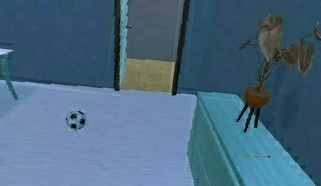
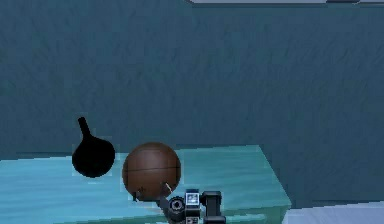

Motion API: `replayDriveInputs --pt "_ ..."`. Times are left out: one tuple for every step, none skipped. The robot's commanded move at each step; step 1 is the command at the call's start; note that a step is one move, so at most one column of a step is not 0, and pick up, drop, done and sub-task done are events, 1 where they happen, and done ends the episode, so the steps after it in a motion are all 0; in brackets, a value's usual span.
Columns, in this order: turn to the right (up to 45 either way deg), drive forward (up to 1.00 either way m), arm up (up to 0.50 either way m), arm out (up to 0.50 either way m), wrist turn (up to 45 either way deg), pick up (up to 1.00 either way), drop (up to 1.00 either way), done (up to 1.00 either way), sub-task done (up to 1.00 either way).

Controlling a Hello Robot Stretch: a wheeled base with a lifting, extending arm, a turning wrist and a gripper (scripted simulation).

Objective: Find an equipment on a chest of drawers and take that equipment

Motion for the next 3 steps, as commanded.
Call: replayDriveInputs --pt "0.0 0.0 0.0 0.0 0.0 1.0 0.0 0.0 0.0" --pt "0.0 0.0 0.1 0.0 0.0 0.0 0.0 0.0 0.0" --pt "0.0 0.0 0.0 0.0 0.0 0.0 0.0 1.0 0.0"
